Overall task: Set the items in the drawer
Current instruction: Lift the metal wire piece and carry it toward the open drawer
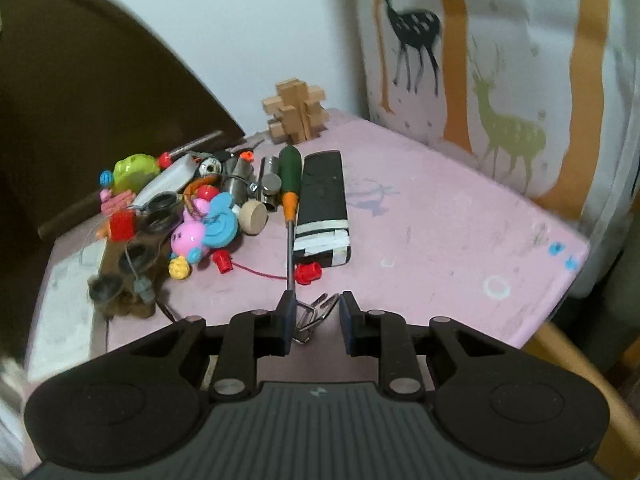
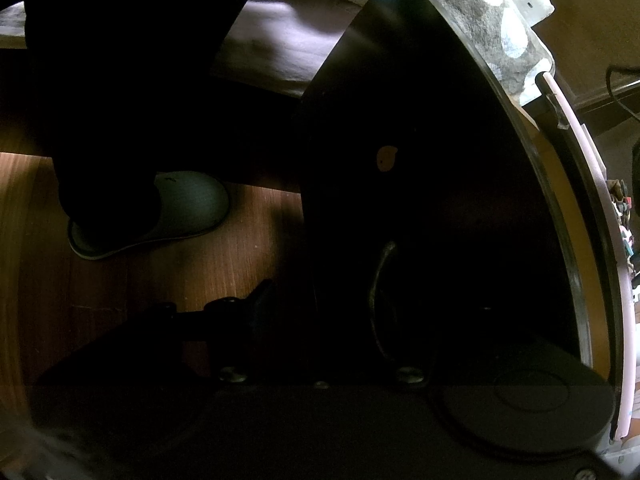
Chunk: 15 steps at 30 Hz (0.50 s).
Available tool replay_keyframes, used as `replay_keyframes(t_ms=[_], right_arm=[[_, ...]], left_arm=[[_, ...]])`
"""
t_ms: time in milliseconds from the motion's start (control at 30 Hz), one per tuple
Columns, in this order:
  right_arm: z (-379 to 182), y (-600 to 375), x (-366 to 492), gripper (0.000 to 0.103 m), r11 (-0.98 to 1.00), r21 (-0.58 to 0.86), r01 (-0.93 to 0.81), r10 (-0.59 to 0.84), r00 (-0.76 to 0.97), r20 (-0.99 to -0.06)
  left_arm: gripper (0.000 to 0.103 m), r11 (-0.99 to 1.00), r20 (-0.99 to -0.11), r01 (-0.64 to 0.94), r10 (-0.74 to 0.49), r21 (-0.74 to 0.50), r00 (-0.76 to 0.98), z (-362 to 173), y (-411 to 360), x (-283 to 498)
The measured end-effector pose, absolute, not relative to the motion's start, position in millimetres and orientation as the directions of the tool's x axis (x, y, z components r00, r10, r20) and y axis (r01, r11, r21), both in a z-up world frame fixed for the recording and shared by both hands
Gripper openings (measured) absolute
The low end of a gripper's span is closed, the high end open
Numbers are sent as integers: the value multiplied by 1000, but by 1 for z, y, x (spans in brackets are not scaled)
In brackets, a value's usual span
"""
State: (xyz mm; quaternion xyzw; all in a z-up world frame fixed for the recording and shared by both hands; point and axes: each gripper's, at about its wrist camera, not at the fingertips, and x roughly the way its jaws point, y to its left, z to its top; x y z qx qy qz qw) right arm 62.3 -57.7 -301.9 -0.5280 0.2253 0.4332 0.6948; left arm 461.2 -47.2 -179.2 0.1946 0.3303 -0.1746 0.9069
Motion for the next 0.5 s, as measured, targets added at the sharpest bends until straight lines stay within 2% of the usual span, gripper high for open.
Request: replay_keyframes(t_ms=[33,233,500], right_arm=[[-302,-58,62,56,66,-539,-840,365,523,-770],[-302,-58,63,55,63,-540,-840,364,523,-771],[-301,-58,63,55,63,-539,-840,362,523,-772]], left_arm=[[3,864,-675,444,-183,237,715,-178,-48,462],[1,896,-644,397,-185,199,742,-168,-40,445],[1,937,-608,346,-244,54,755,-140,-23,412]])
